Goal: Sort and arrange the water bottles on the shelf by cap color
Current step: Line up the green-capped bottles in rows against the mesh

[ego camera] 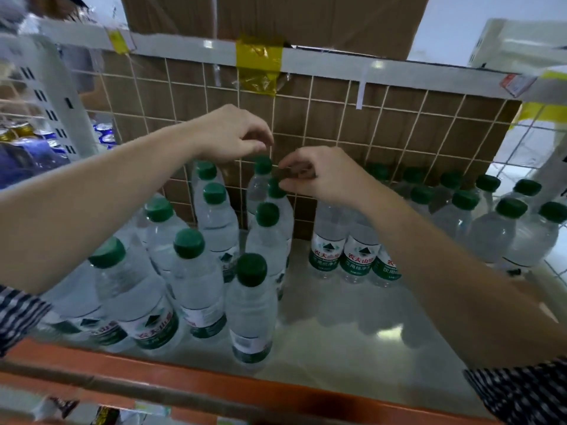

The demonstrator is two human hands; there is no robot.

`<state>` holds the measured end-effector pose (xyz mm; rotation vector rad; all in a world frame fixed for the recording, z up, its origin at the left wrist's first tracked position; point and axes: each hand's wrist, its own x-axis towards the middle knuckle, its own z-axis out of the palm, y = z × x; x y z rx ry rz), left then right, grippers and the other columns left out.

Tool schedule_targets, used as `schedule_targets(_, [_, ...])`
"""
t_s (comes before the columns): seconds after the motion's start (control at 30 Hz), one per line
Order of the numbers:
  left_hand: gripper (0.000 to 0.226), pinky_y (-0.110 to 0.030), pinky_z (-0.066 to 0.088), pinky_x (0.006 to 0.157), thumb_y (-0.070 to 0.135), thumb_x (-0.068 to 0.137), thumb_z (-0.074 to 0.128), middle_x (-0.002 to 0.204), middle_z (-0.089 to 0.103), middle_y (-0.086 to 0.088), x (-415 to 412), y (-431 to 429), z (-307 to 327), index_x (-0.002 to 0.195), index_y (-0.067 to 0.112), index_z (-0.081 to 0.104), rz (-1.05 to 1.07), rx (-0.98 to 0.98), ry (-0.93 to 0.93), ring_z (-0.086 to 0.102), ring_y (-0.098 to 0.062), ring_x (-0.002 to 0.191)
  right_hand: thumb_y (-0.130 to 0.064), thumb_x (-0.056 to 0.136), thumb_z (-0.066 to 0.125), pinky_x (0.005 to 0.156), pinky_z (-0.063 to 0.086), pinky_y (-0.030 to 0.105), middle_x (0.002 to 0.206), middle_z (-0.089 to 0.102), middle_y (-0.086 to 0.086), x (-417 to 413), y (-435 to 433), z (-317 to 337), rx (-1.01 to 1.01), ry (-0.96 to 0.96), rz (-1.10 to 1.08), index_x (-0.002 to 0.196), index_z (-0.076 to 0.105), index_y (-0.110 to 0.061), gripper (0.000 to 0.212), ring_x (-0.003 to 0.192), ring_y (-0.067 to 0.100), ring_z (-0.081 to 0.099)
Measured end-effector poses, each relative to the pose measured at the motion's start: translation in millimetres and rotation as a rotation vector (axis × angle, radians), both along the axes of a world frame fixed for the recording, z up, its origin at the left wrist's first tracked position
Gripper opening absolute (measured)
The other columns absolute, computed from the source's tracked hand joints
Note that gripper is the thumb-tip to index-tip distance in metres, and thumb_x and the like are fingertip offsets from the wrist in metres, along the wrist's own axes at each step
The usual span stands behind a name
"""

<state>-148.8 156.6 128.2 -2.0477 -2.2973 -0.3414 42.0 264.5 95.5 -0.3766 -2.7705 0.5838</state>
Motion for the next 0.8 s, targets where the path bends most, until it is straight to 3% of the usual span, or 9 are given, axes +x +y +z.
schedule_targets(0.1, [0.034,-0.030,0.047,0.092,0.026,0.095,0.060,0.124,0.063,0.001,-16.5,2.6,-6.6,0.129,0.022,0.057,-0.006,-0.100,-0.010,0.058,-0.010,0.105,-0.043,0.082,0.073,0.083,0.043,0.022,0.116,0.061,-0.009,-23.6,-5.4,-4.2,0.027,-0.115,0.029,0.126,0.062,-0.025,0.048,0.101,0.006,0.054])
schedule_targets(0.2, [0.046,-0.035,0.050,0.096,0.029,0.091,0.066,0.125,0.060,0.002,-22.0,12.6,-14.6,0.134,0.020,0.052,-0.046,-0.205,-0.019,0.058,-0.013,0.110,-0.037,0.080,0.077,0.084,0.043,0.025,0.106,0.055,-0.014,-35.0,-7.1,-8.5,0.060,-0.187,-0.002,0.124,0.063,-0.026,0.047,0.100,0.007,0.054])
schedule_targets(0.3, [0.037,-0.036,0.051,0.089,0.032,0.089,0.068,0.111,0.063,0.001,-21.7,25.7,-23.0,0.123,0.019,0.058,-0.117,-0.270,-0.020,0.059,-0.013,0.096,-0.033,0.079,0.078,0.078,0.048,0.024,0.094,0.059,-0.016,-39.0,-7.5,-9.4,0.047,-0.231,-0.035,0.114,0.065,-0.028,0.038,0.089,0.004,0.058])
schedule_targets(0.4, [0.030,-0.037,0.053,0.080,0.036,0.088,0.069,0.098,0.062,0.000,-22.6,39.2,-30.1,0.110,0.018,0.062,-0.140,-0.275,0.023,0.059,-0.014,0.085,-0.036,0.078,0.079,0.064,0.042,0.020,0.087,0.058,-0.014,-41.4,-2.2,-5.4,0.093,-0.240,-0.090,0.105,0.067,-0.026,0.031,0.079,0.002,0.056])
schedule_targets(0.57, [0.021,-0.018,0.046,0.052,0.035,0.084,0.074,0.083,0.065,0.005,-48.7,45.1,-31.0,0.096,0.022,0.063,-0.131,-0.264,-0.032,0.064,-0.004,0.063,-0.027,0.084,0.073,0.064,0.038,0.017,0.101,0.054,-0.006,-47.3,19.6,0.6,0.158,-0.260,-0.223,0.120,0.065,-0.015,0.039,0.078,0.005,0.052])
schedule_targets(0.67, [0.025,-0.019,0.046,0.051,0.037,0.081,0.076,0.079,0.067,0.005,-58.3,47.5,-33.0,0.096,0.021,0.064,-0.108,-0.246,-0.029,0.064,-0.002,0.059,-0.025,0.085,0.072,0.076,0.045,0.026,0.116,0.059,0.003,-58.1,31.2,3.3,0.196,-0.310,-0.270,0.127,0.061,-0.012,0.045,0.092,0.013,0.053])
schedule_targets(0.8, [0.029,-0.019,0.046,0.056,0.035,0.081,0.077,0.082,0.064,0.008,-58.5,52.7,-36.4,0.103,0.020,0.065,-0.108,-0.215,-0.024,0.063,-0.004,0.066,-0.024,0.084,0.075,0.073,0.049,0.029,0.115,0.063,0.008,-66.3,46.7,2.9,0.153,-0.364,-0.309,0.125,0.062,-0.012,0.044,0.093,0.020,0.060])
